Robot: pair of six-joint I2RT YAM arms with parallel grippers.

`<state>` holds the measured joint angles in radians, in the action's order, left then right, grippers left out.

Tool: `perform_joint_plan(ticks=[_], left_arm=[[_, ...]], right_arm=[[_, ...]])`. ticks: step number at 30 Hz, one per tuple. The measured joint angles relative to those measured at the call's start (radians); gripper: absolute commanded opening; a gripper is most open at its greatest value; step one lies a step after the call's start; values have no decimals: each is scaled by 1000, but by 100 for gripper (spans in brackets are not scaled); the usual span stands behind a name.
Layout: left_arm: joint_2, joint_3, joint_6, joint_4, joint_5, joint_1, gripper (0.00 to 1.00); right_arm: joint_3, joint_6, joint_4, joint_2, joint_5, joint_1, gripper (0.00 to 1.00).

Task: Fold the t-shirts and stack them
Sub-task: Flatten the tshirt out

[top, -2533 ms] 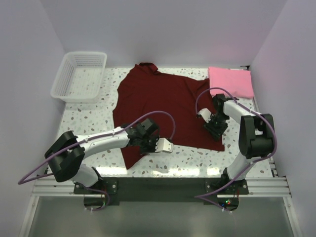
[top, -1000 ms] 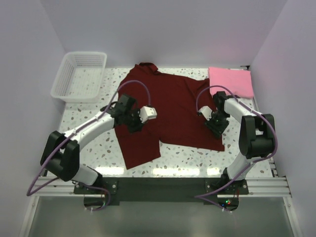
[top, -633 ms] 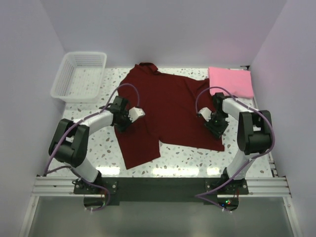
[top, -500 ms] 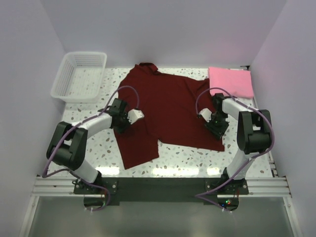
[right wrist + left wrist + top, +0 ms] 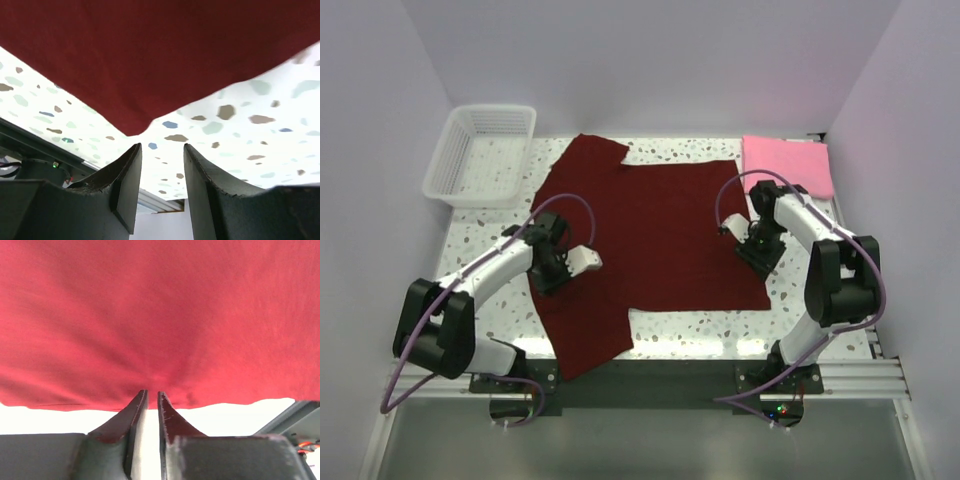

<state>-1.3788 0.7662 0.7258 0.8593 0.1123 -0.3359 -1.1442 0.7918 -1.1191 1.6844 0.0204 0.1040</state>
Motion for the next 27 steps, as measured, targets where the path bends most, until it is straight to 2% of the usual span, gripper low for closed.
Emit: perform_joint_plan(ticks=[5,8,12,18,27], left_arm=[[-75,182,-24,-21,30,17,21],[-135,212,-38,-69,37,43,21],[-219,210,-58,-96,37,83,22],[-237,146,-58,-127,32,105,22],[-130,36,-26,-151,33,105,22]], right_arm=[[-100,-25,2,32,23,0,40],[-101,-37,23,66,23,0,39],[-45,-41,68,93,15,0,39],[85,-39,119,93,-28,0,38],[185,-39,82,6,-18,23,34]])
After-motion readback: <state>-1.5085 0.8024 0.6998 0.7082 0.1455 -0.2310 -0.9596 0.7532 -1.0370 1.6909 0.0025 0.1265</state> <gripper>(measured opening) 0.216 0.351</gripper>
